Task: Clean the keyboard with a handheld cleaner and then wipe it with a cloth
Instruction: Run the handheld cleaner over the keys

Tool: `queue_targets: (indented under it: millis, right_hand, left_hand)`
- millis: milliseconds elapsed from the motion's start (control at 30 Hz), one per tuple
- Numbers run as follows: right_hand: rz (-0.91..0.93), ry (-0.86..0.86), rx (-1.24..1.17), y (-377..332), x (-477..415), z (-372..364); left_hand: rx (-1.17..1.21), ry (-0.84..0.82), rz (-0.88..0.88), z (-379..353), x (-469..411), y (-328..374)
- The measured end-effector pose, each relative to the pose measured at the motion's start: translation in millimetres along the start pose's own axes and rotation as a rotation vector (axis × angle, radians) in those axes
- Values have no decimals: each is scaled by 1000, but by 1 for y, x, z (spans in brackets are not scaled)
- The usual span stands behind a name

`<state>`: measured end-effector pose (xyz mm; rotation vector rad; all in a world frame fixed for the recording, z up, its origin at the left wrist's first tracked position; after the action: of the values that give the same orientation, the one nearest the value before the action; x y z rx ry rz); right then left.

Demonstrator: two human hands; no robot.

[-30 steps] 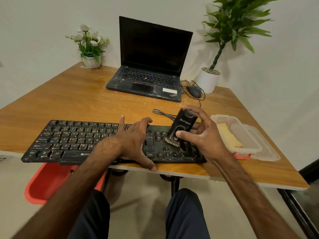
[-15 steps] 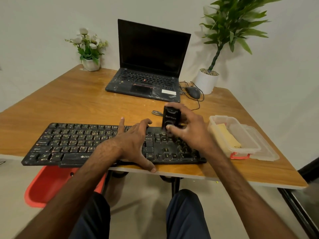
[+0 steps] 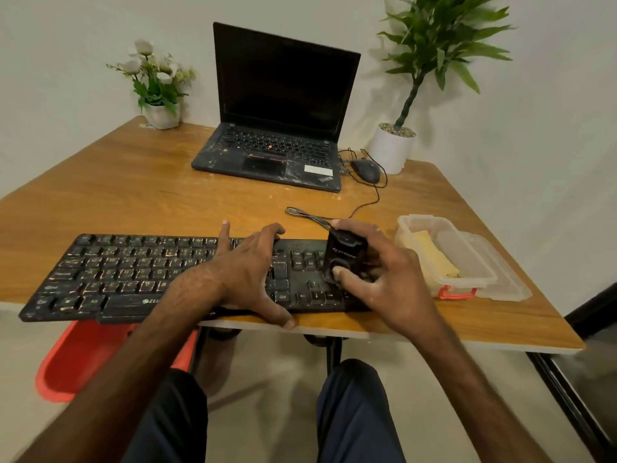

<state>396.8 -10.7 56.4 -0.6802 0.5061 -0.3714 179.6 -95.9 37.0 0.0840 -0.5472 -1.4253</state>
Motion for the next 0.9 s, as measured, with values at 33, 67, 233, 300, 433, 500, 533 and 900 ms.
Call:
queue_targets:
  millis: [33, 67, 233, 300, 433, 500, 533, 900]
  right_hand:
    - [6, -12, -61, -2, 2, -2]
    - [22, -42, -129, -4, 5, -6]
    - [-4, -28, 27, 2, -2, -7]
    - [-57, 45, 71, 9, -9, 3]
    - [41, -86, -65, -2, -16, -18]
    - [17, -51, -19, 5, -31, -17]
    - [-29, -11, 19, 11, -41, -11]
    - [-47, 43, 3, 28, -82, -14]
  left_hand:
    - [0, -2, 0, 1, 1, 0]
    - [3, -3, -1, 1, 1, 1]
    - [-5, -6, 5, 1, 2, 1]
    - [-3, -6, 3, 1, 2, 2]
    - [-8, -10, -7, 1, 1, 1]
    - [-9, -7, -6, 0, 0, -1]
    - [-8, -6, -4, 0, 0, -1]
    - [-16, -5, 10, 0, 0, -2]
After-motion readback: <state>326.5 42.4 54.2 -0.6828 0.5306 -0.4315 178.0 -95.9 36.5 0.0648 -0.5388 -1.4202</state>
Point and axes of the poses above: each hand's wrist, its own x-axis away from the middle knuckle, its own z-axis out of the back of the hand, y = z × x, the point moved 1 cm from there along -x, towards the middle knuckle, and after that the axes turned 11 degrees about -y, right-handed, at the moved point
